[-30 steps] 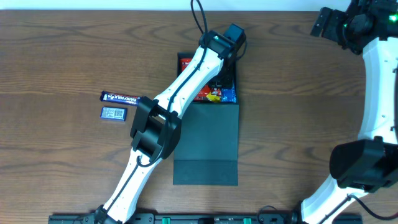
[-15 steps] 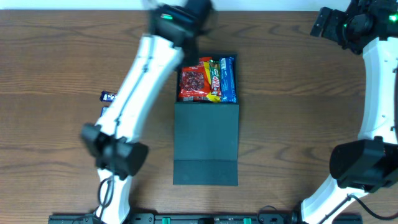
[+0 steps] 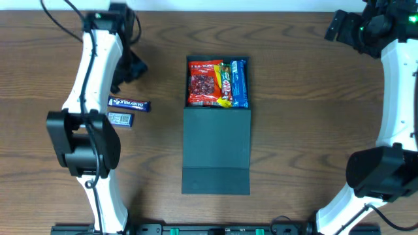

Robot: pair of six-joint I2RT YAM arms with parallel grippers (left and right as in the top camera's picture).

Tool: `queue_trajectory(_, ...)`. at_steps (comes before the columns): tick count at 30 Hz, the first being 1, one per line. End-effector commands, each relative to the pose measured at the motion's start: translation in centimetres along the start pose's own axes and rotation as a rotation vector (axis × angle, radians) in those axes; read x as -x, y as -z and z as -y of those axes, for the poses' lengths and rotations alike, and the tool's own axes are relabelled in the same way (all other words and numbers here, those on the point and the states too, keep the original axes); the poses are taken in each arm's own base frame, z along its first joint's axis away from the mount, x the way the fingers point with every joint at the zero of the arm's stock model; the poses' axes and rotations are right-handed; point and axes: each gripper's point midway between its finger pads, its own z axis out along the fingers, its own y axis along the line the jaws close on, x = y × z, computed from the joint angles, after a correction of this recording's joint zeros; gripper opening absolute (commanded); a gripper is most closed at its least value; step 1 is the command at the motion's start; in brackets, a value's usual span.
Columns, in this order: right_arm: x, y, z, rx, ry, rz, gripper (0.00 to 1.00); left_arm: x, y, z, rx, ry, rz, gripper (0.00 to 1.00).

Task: Pack container
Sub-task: 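Move the left gripper to the Dairy Milk bar and grasp it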

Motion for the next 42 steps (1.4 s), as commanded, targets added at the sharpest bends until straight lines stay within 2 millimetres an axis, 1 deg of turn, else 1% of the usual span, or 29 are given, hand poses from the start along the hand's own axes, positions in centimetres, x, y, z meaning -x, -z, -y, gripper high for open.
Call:
queue_trajectory(1, 0.0, 0.6, -0.1, 0.008, -0.002, 0.006, 0.99, -2.0, -3.2, 0.1, -0.025, -0.007, -0.122, 0.72)
queue_trajectory(2, 0.0, 0.6, -0.1, 0.009, -0.002, 0.006, 0.99, -2.1, -4.0, 0.1, -0.036, -0.001, -0.133, 0.71)
queue_trajectory(4, 0.0, 0.6, -0.1, 0.008, -0.009, 0.005, 0.99, -2.0, -5.0, 0.0, -0.048, 0.012, -0.141, 0.71)
queue_trajectory(8, -0.1, 0.6, -0.1, 0.008, -0.009, 0.003, 0.99, -1.3, -6.8, -1.0, -0.049, 0.025, -0.138, 0.71)
queue_trajectory(11, -0.2, 0.6, -0.1, 0.007, -0.009, -0.001, 0.99, -1.0, -7.8, -1.5, -0.051, 0.040, -0.136, 0.69)
queue_trajectory(14, -0.2, 0.6, -0.1, 0.007, -0.009, -0.002, 0.99, -0.5, -8.4, -1.3, -0.067, 0.026, -0.112, 0.68)
queue_trajectory(19, -0.3, 0.6, -0.1, 0.006, -0.009, -0.007, 0.99, 0.2, -8.7, -0.6, -0.097, 0.025, -0.080, 0.68)
queue_trajectory(23, -0.4, 0.6, -0.2, 0.006, -0.008, -0.010, 0.99, 0.4, -9.1, -0.4, -0.108, 0.025, -0.068, 0.68)
queue_trajectory(30, -0.5, 0.6, -0.1, 0.006, -0.008, -0.013, 0.99, -0.7, -10.4, -0.9, -0.098, 0.077, -0.102, 0.68)
queue_trajectory(35, -0.5, 0.6, -0.1, 0.005, -0.008, -0.015, 0.99, -0.7, -10.4, -1.0, -0.096, 0.076, -0.100, 0.67)
queue_trajectory(42, -0.9, 0.6, 0.0, 0.001, -0.010, -0.031, 0.99, 0.0, -10.5, -0.9, -0.106, 0.083, -0.076, 0.63)
